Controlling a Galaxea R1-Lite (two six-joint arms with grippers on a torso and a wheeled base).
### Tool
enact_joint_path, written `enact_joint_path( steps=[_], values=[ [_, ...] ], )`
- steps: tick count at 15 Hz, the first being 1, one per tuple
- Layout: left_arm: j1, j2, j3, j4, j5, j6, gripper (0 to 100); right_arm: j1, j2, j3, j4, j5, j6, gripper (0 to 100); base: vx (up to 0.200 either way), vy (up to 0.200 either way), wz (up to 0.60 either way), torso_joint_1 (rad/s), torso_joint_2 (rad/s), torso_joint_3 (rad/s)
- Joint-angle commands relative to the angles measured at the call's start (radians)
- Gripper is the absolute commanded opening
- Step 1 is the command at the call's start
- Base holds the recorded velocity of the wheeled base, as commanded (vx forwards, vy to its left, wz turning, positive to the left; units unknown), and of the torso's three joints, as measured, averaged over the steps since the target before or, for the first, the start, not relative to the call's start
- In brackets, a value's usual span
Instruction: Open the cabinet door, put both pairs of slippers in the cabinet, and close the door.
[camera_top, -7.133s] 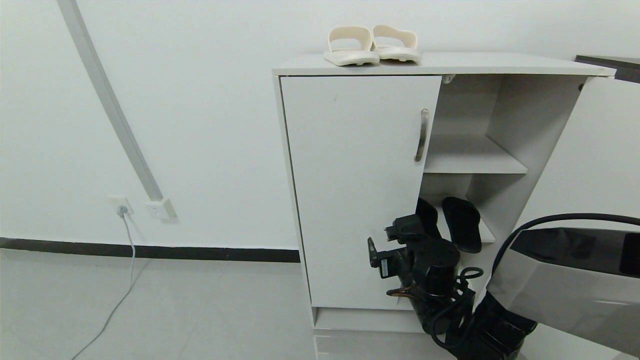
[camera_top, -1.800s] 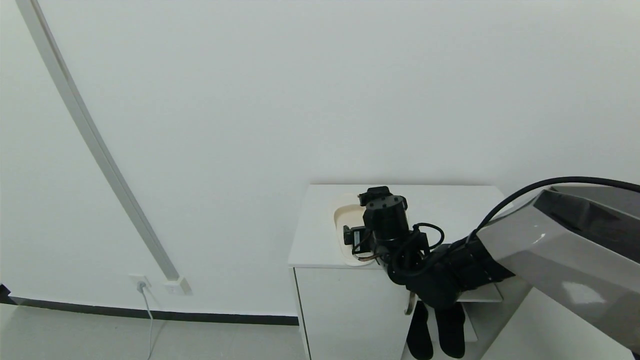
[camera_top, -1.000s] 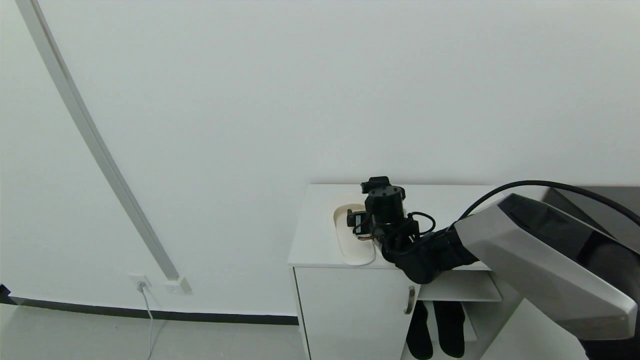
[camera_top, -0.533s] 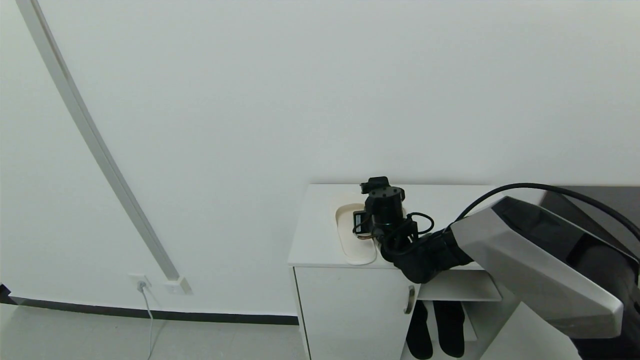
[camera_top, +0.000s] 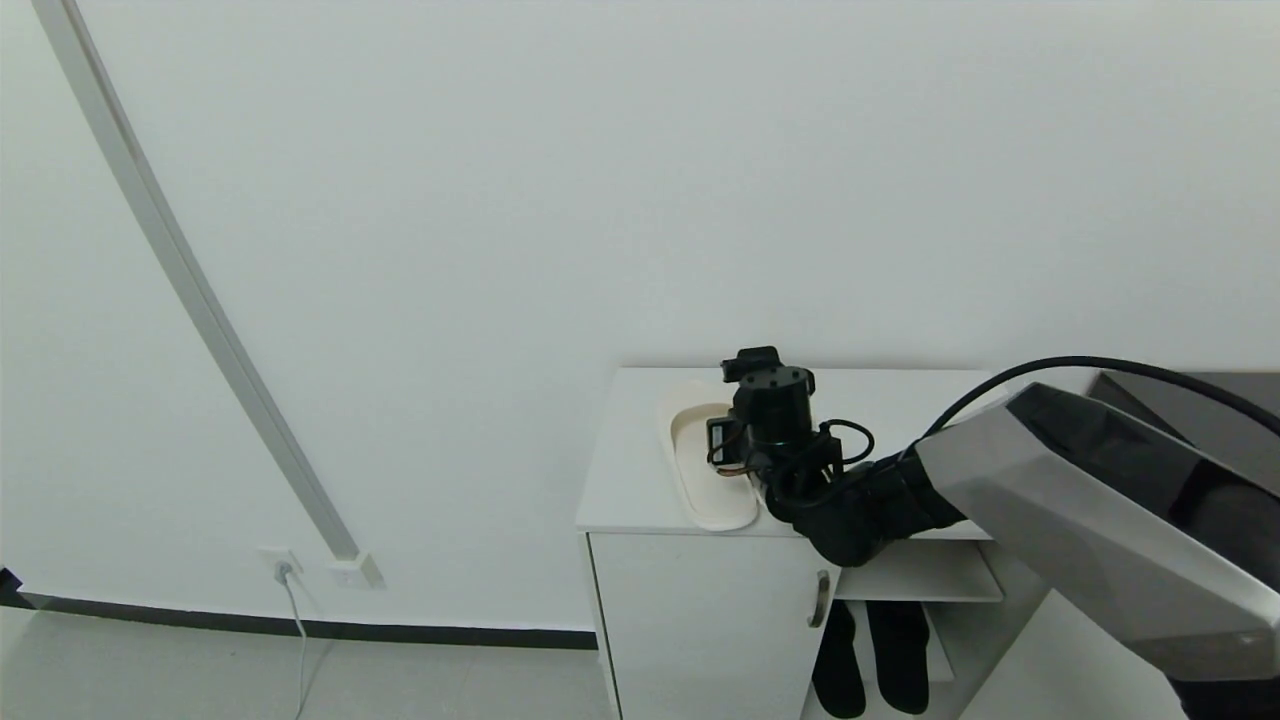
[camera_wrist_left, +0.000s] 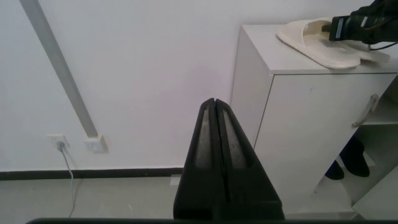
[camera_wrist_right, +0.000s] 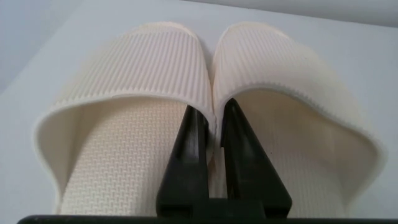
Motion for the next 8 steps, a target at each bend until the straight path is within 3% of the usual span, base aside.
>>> enact_joint_path(
  steps=[1, 8],
  values=[
    [0.000, 0.001, 0.000, 0.000, 0.000, 0.000, 0, 0.015, -0.080, 0.065, -0.010, 0.012, -0.002, 0, 0.000, 0.000, 0.00, 0.000, 0.00, 0.000],
    [0.000, 0.001, 0.000, 0.000, 0.000, 0.000, 0, 0.033, -0.215, 0.286, -0.086, 0.099, -0.002, 0, 0.000, 0.000, 0.00, 0.000, 0.00, 0.000]
  ],
)
